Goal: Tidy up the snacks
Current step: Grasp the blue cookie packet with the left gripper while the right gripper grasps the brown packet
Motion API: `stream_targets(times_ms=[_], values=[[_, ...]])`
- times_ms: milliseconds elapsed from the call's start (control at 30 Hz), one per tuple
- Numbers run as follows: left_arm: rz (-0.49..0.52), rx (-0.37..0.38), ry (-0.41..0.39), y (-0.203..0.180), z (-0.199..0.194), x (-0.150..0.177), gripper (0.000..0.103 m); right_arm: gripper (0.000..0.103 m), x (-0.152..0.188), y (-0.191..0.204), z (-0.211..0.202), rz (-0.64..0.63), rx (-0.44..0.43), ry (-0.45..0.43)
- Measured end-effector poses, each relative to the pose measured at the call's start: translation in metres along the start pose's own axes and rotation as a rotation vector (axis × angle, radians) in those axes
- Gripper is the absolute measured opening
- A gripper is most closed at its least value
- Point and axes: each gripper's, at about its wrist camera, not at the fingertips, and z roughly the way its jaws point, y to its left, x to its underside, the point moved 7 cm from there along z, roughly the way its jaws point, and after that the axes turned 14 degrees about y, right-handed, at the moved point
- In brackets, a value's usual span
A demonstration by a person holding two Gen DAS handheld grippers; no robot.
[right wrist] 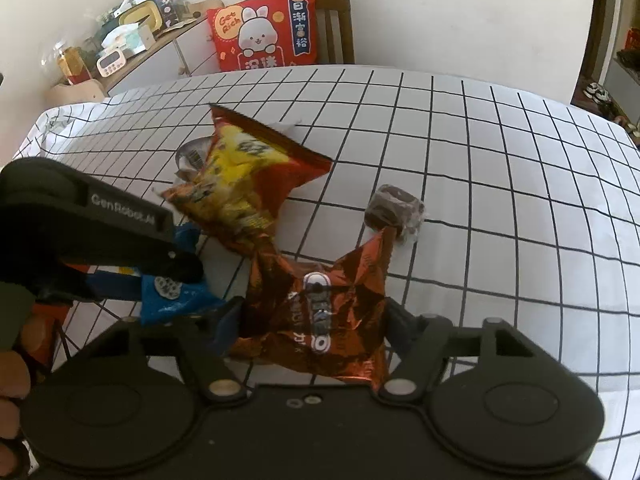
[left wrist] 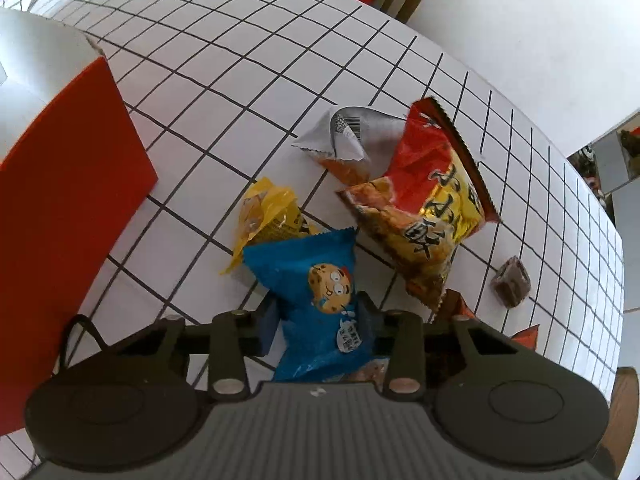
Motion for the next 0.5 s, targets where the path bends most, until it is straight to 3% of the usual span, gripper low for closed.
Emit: stream_targets(times_ms=[200, 500], values=[[0.018, -0.003, -0.011, 0.004, -0.009, 0.01, 0.037, 0.059, 0.008, 0.001, -0.012, -0.012, 0.001, -0.019], [0.046, 0.008, -0.01, 0.014, -0.04, 0.04, 0.037, 0.059, 0.02, 0.009, -0.043, -0.035, -0.036, -0.039]])
